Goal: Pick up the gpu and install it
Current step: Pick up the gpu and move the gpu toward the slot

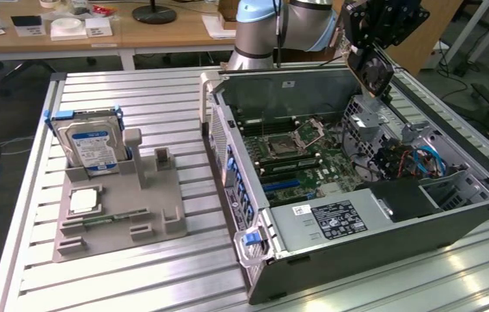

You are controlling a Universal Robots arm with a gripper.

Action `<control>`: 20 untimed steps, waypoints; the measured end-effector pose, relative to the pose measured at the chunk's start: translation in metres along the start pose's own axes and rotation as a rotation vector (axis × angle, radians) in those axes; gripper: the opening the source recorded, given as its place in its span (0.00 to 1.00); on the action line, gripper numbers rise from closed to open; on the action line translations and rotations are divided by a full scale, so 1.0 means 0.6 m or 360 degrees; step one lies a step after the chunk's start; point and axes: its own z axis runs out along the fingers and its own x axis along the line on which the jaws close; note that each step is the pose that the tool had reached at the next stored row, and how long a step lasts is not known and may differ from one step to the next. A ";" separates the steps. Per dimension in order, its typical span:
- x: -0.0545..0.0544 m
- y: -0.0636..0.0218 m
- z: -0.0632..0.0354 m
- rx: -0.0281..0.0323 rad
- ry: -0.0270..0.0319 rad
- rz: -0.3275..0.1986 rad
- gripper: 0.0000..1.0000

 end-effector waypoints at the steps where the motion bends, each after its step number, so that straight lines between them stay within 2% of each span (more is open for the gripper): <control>1: 0.000 0.000 0.000 0.00000 0.00000 0.0000 0.28; 5: 0.002 0.000 0.000 -0.00002 0.00007 -0.0013 0.28; 11: 0.022 -0.001 0.002 -0.00004 0.00021 -0.0034 0.28; 20: 0.024 -0.001 0.003 -0.00003 0.00023 -0.0035 0.28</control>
